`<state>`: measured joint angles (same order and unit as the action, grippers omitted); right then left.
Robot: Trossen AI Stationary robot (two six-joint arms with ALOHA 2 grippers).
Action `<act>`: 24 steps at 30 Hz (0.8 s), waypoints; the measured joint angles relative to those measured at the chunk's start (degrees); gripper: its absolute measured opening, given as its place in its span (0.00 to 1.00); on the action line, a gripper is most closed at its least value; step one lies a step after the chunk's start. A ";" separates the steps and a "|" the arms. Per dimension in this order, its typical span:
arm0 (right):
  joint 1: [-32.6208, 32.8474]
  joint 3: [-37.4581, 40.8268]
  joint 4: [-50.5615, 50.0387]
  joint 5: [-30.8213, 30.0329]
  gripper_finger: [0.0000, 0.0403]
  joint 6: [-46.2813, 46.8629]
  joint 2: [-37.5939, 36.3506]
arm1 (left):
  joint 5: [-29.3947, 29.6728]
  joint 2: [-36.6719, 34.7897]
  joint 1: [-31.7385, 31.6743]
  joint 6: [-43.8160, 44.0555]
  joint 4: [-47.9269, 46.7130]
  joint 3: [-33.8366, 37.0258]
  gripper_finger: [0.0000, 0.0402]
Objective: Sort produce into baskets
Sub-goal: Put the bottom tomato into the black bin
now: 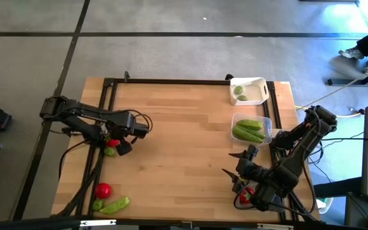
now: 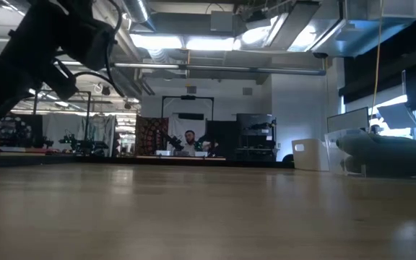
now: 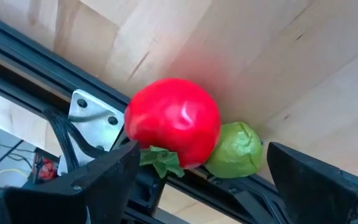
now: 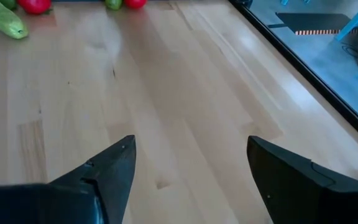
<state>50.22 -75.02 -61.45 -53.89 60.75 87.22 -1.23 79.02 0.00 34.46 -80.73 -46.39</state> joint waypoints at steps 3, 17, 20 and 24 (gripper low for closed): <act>0.00 0.00 0.02 -0.22 0.71 -0.92 0.00 | -0.02 0.75 -0.66 0.00 -0.07 0.00 0.86; 0.00 0.00 0.50 -0.50 0.71 -1.02 -0.04 | 0.61 16.26 -3.55 -6.27 -2.38 0.04 0.86; 0.00 0.00 0.49 -0.50 0.71 -1.02 -0.04 | 0.29 18.97 -3.87 -8.80 -2.38 0.04 0.86; 0.00 0.00 0.50 -0.50 0.71 -1.02 -0.04 | 0.21 21.68 -4.39 -11.78 -1.34 0.04 0.86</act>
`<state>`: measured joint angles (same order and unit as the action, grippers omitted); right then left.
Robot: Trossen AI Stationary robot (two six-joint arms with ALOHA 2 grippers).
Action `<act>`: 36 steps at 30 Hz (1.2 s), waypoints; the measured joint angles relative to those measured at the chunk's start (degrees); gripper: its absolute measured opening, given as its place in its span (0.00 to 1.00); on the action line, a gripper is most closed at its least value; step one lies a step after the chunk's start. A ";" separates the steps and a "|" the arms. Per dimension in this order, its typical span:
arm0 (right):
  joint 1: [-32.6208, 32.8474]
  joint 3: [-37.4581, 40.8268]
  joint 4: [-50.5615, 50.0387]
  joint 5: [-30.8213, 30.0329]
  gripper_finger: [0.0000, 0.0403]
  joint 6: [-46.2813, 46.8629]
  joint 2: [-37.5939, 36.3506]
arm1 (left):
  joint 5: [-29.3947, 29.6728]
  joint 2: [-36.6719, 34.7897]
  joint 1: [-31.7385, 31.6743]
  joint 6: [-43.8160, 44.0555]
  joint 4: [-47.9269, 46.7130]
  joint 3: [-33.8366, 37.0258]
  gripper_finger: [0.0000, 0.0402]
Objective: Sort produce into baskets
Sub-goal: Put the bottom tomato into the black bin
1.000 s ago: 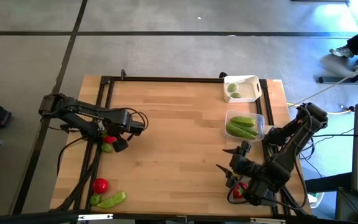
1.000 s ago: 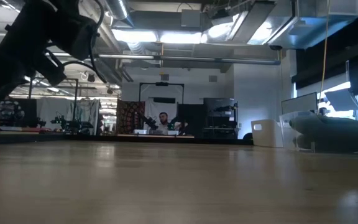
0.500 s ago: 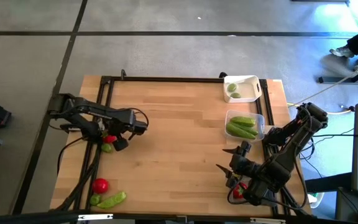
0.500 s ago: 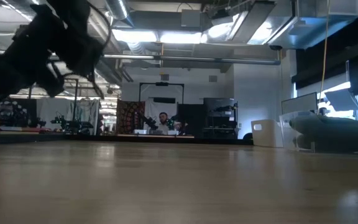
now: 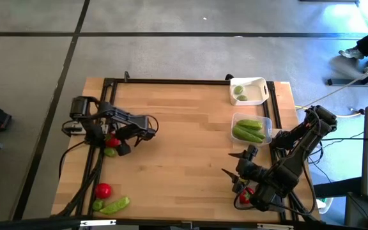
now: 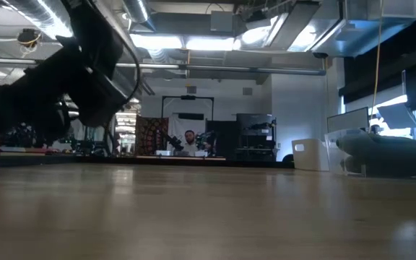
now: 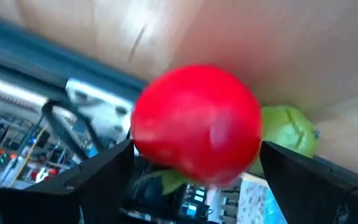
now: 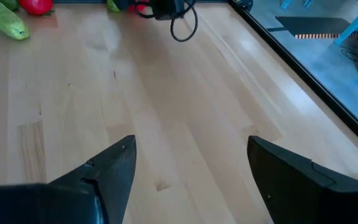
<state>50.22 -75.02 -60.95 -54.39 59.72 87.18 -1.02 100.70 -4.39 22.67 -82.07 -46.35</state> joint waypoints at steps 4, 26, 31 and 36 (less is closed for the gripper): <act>0.00 0.00 -0.02 0.00 0.71 0.00 -0.02 | -0.01 1.41 -0.64 -2.09 1.51 0.00 0.86; 0.00 0.00 -0.03 0.02 0.71 -0.01 -0.02 | 2.88 0.74 -0.85 -4.40 0.90 -1.32 0.67; 0.00 0.00 0.07 0.02 0.71 -0.02 -0.02 | 4.36 -3.00 0.36 -3.69 0.51 -4.81 0.66; 0.00 -0.02 0.77 -0.99 0.71 -0.01 -0.02 | 4.76 -8.41 1.54 -1.64 0.94 -9.35 0.66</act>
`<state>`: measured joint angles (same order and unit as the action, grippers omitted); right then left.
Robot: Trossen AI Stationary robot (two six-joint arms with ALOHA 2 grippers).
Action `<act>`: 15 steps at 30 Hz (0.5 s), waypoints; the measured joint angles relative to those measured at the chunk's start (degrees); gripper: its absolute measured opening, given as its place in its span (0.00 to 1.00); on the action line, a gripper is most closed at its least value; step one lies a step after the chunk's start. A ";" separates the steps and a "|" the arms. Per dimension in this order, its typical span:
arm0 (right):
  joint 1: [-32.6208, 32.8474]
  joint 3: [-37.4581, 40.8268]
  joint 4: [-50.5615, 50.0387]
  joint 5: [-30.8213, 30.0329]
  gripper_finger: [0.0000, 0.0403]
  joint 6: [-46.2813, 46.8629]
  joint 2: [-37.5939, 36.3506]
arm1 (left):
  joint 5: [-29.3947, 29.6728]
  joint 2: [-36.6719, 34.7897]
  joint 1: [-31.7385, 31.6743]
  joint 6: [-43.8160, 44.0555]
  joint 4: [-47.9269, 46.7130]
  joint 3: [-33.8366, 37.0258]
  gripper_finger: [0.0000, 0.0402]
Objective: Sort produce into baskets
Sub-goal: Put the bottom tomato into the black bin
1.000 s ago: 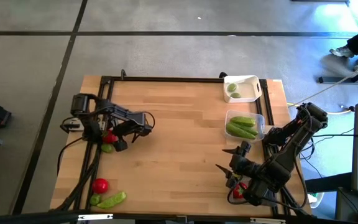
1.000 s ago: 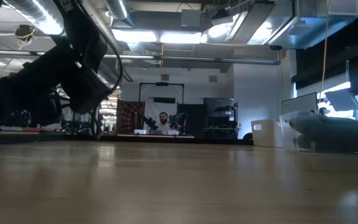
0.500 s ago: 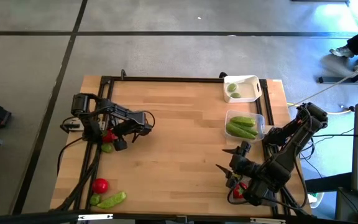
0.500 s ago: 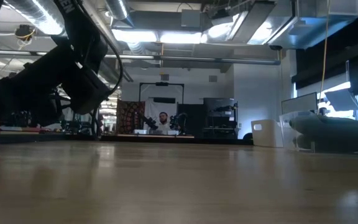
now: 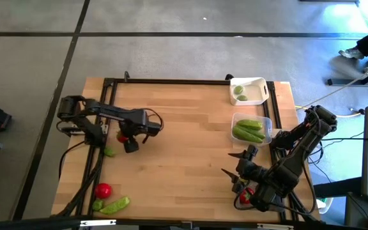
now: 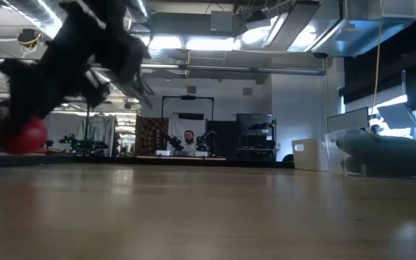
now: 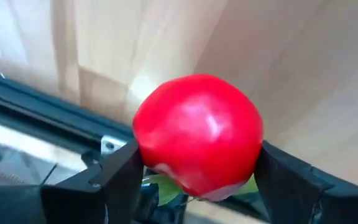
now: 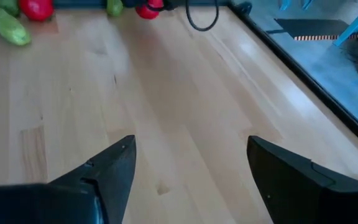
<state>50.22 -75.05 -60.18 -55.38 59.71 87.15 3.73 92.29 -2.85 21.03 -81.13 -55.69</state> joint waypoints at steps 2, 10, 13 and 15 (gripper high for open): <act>0.00 0.00 0.67 -2.13 0.71 0.26 0.00 | 0.41 -2.29 0.54 1.11 1.09 -1.54 0.66; -3.19 -0.02 0.78 -3.13 0.83 0.07 0.40 | 1.28 -11.92 2.61 1.81 11.38 -3.53 0.66; -5.04 -0.02 0.78 -2.64 0.88 -2.52 1.19 | 1.38 -14.59 3.23 1.94 16.08 -3.53 0.66; -6.26 -0.02 0.86 -2.68 0.90 -3.63 1.77 | 1.46 -15.96 3.56 1.16 19.67 -3.53 0.66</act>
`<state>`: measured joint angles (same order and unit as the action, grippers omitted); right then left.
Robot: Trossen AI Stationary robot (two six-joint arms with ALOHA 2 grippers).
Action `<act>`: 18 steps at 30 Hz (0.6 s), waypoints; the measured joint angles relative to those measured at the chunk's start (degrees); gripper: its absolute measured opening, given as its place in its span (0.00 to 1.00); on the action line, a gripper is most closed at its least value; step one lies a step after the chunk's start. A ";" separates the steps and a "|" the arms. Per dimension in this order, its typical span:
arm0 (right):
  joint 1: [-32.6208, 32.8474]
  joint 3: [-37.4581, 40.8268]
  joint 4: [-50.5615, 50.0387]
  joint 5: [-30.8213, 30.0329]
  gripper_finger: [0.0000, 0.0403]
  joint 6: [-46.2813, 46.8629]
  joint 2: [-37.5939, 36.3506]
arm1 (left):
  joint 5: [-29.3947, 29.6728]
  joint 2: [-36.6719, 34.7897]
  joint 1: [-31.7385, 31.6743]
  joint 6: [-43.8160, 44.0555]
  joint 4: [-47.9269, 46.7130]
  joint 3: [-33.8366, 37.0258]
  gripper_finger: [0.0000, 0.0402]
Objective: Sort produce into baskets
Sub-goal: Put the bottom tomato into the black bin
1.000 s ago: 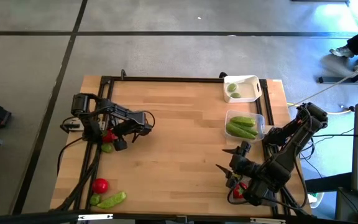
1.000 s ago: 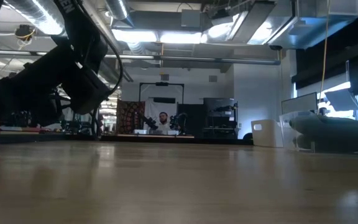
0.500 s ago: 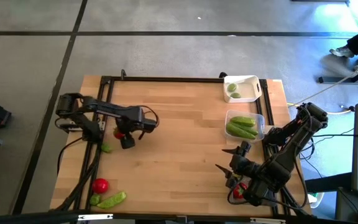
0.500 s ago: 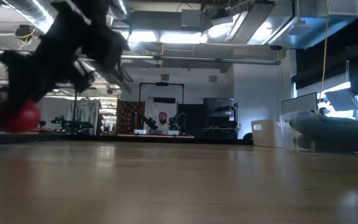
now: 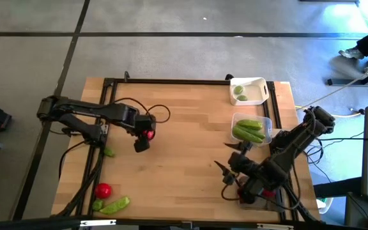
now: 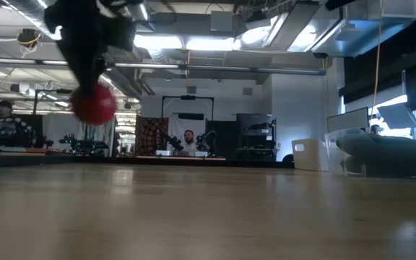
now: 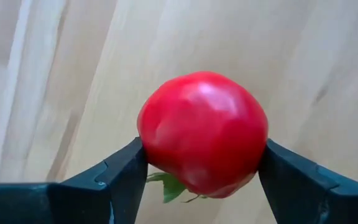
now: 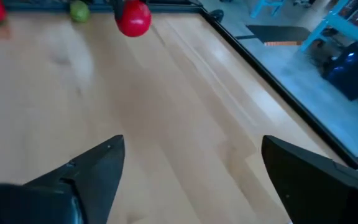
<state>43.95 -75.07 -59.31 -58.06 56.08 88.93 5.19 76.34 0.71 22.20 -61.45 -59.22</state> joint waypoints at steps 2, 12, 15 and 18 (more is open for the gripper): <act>-1.20 0.00 0.56 0.00 0.90 -1.11 0.63 | 0.02 -0.75 0.17 -1.13 3.72 0.00 0.66; -4.15 0.00 11.44 -1.86 0.85 -16.41 2.97 | 0.00 -0.87 0.79 -7.50 23.72 0.00 0.66; -4.25 0.00 15.12 -2.93 0.84 -21.06 3.01 | -0.79 -0.90 1.10 -8.56 29.90 0.00 0.66; -4.33 0.00 17.96 -4.02 0.84 -25.73 3.01 | -2.72 -0.90 1.39 -8.87 35.31 0.00 0.66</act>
<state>39.62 -75.07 -41.35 -62.07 30.35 91.94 2.47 75.44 2.10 13.33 -26.15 -59.22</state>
